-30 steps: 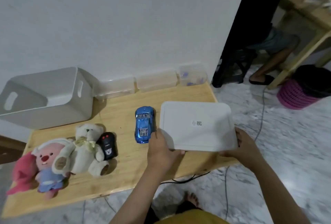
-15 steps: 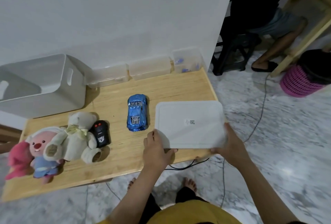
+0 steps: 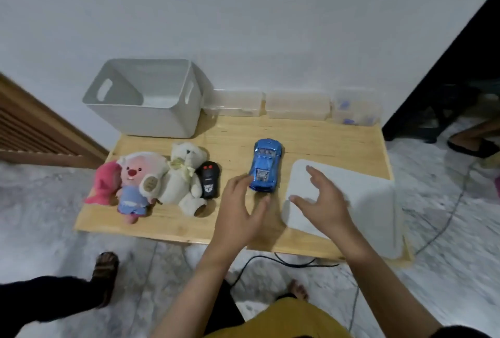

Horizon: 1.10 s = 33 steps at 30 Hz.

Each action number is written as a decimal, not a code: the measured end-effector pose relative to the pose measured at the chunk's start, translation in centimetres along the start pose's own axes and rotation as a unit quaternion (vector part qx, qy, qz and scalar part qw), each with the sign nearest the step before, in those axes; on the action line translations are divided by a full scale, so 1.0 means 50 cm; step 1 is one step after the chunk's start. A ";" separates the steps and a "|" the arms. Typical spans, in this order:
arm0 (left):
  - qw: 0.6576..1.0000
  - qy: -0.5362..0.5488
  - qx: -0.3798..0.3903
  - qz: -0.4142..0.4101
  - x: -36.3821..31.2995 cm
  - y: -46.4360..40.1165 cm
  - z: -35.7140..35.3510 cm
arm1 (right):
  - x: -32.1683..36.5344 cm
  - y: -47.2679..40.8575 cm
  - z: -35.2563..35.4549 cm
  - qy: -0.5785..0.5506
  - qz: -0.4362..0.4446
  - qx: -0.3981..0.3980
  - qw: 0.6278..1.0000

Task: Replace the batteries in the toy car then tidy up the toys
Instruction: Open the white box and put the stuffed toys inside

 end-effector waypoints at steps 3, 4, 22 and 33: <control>0.997 -0.011 -0.080 0.002 0.049 -0.056 0.130 | 0.106 -0.011 -0.133 -0.048 0.032 0.061 0.996; 0.995 -0.019 -0.099 0.005 0.070 -0.078 0.176 | 0.140 -0.014 -0.176 -0.042 0.047 0.076 0.995; 0.877 -0.310 0.361 -0.063 0.462 -0.338 0.309 | 0.265 -0.191 -0.534 0.114 0.036 0.239 0.964; 0.933 -0.158 0.295 -0.132 0.399 -0.381 0.340 | 0.400 -0.161 -0.403 0.129 0.166 0.130 0.969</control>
Point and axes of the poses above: each hand's wrist, its own y-axis away from the middle knuckle, its own z-axis out of the back of the hand, x = y × z, the point moved 6 cm from there along -y, towards the middle knuckle, and after that the axes turned 12 degrees about -x, right-handed, at the moved point
